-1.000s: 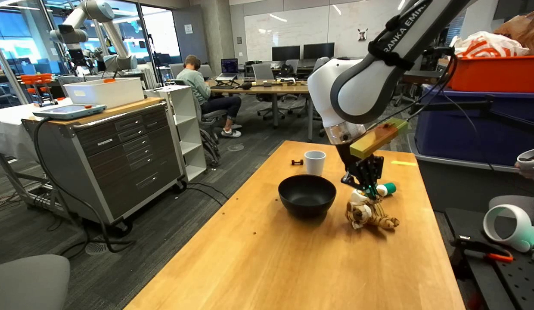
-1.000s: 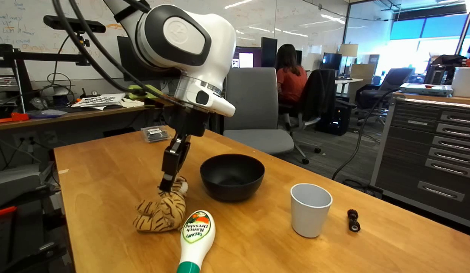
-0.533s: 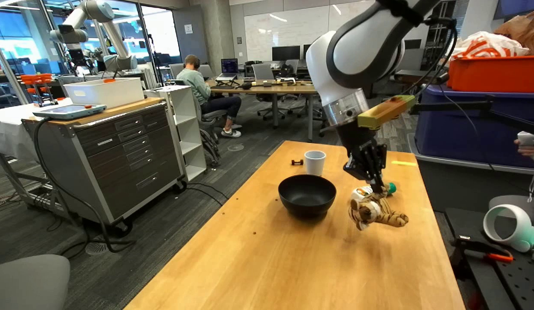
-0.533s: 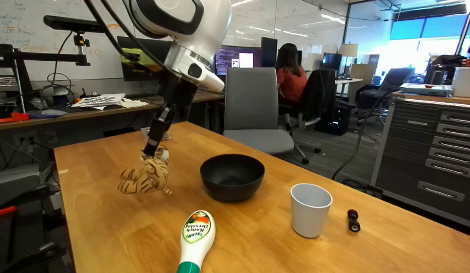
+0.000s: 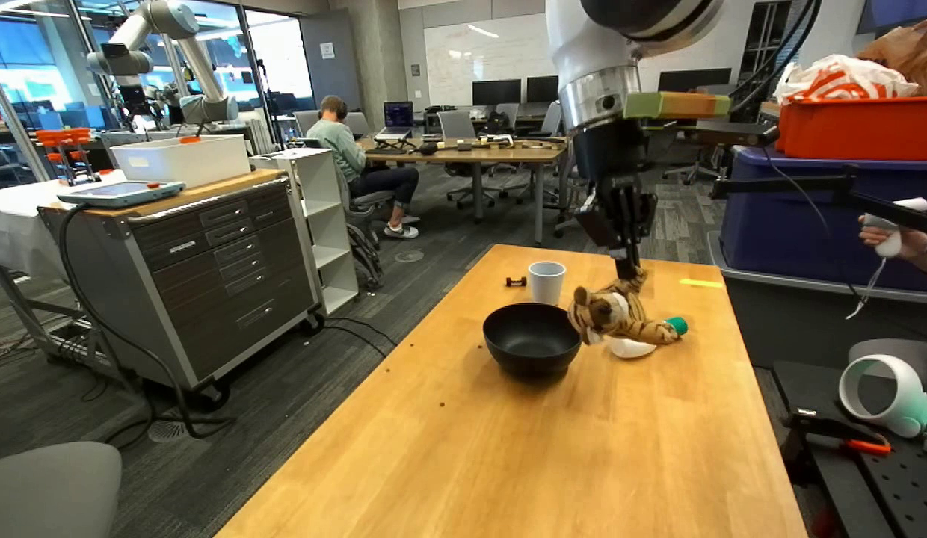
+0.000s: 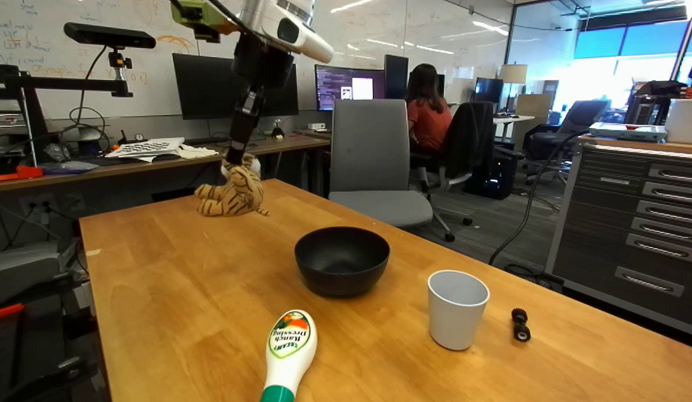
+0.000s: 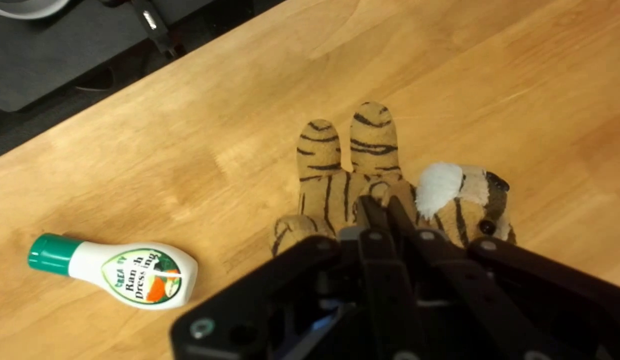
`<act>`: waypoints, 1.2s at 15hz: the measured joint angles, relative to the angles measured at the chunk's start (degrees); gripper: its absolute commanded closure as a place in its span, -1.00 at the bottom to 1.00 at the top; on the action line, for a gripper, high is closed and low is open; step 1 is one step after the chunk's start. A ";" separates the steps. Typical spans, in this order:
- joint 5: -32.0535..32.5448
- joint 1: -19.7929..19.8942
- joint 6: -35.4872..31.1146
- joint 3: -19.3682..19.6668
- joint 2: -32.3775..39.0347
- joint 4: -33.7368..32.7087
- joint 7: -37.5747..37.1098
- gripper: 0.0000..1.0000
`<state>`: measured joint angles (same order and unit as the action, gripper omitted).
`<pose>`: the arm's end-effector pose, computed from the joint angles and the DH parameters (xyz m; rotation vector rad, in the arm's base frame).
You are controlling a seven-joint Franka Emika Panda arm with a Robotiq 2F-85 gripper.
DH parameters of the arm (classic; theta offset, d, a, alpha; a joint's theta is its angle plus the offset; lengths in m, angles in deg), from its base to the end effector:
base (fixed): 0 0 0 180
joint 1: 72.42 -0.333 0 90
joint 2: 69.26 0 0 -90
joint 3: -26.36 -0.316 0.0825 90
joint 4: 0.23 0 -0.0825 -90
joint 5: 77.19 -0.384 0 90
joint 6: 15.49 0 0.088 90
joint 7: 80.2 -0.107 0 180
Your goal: Put the tiger plushie in the bowl
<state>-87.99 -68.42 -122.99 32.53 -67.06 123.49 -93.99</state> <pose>0.4990 -0.0750 0.3589 -2.8546 0.7361 0.4844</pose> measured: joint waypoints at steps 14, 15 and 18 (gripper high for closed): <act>-7.66 4.11 -7.58 1.97 5.45 -11.46 -4.59 0.97; -7.66 4.22 -8.29 1.98 6.99 -12.38 -5.48 0.97; -7.66 4.28 -10.17 2.01 11.79 -15.13 -8.11 0.97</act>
<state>-95.65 -64.14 -133.16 34.54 -55.27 108.36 -102.10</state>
